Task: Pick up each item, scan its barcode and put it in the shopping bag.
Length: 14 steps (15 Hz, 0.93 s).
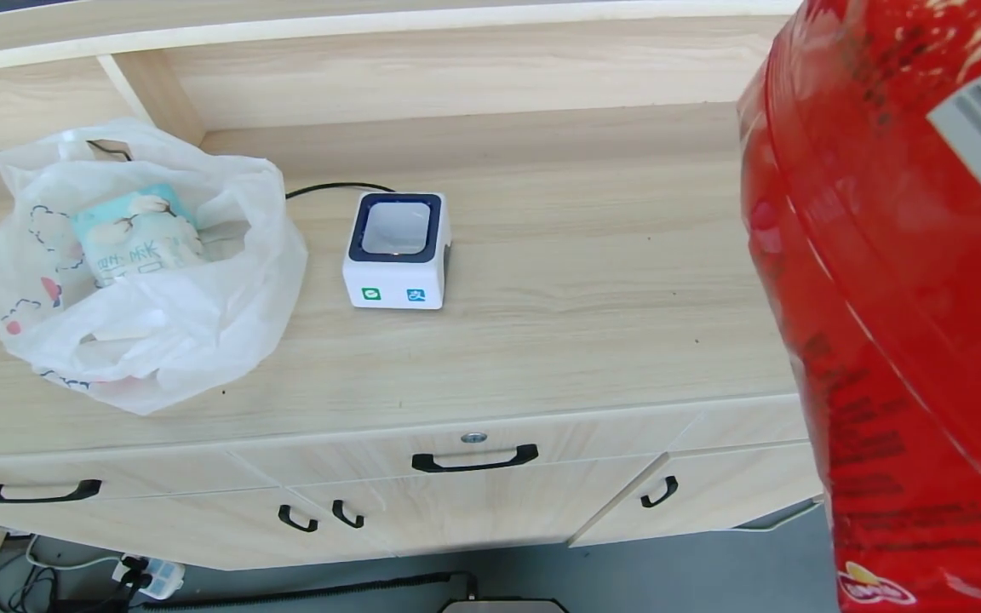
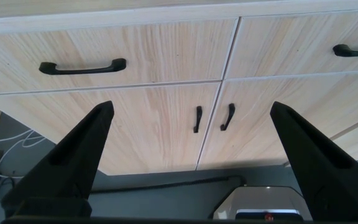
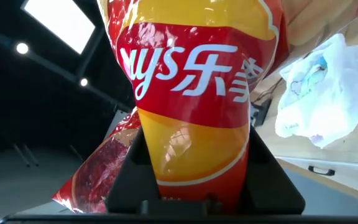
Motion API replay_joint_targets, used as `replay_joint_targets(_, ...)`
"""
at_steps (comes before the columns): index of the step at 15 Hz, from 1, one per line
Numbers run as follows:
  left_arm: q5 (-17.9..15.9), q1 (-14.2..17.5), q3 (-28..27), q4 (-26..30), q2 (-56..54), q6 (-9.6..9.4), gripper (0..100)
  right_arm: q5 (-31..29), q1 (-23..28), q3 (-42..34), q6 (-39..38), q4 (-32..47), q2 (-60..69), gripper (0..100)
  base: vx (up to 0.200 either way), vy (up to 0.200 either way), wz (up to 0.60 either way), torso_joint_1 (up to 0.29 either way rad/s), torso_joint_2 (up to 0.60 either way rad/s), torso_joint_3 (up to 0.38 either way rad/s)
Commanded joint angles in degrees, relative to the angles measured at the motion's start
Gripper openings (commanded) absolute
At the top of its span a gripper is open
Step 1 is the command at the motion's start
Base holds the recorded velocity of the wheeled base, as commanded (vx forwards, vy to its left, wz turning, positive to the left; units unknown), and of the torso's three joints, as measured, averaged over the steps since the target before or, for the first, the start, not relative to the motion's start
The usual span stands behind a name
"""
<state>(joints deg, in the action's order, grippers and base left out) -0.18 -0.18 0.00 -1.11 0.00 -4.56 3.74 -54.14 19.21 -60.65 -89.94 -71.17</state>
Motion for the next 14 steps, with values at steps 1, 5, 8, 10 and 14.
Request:
replay_joint_targets(1,0.0,0.0,0.0,0.0,0.1,-0.01,100,0.0,-0.1,-0.1,0.0,-0.1,-0.3,0,0.000,0.000,0.00,0.000,0.00,0.000)
replay_joint_targets(5,0.0,0.0,0.0,0.1,0.0,-0.01,100,0.2,-0.1,-0.1,0.0,-0.1,-1.9,0,0.000,0.000,0.00,0.000,0.00,0.000)
replay_joint_targets(8,0.0,0.0,0.0,0.1,0.1,0.08,100,2.5,-0.7,-1.9,-0.2,-0.1,-3.5,0,0.000,0.000,0.00,0.000,0.00,0.000)
replay_joint_targets(10,0.0,0.0,0.0,0.1,0.0,-0.10,100,2.9,-0.7,-1.5,-0.8,-0.1,-4.3,0,0.000,0.000,0.00,0.000,0.00,0.000)
replay_joint_targets(14,0.0,0.0,0.0,0.1,0.1,0.52,100,3.0,-0.2,-1.0,-1.4,-0.1,-4.1,0,0.000,0.000,0.00,0.000,0.00,0.000)
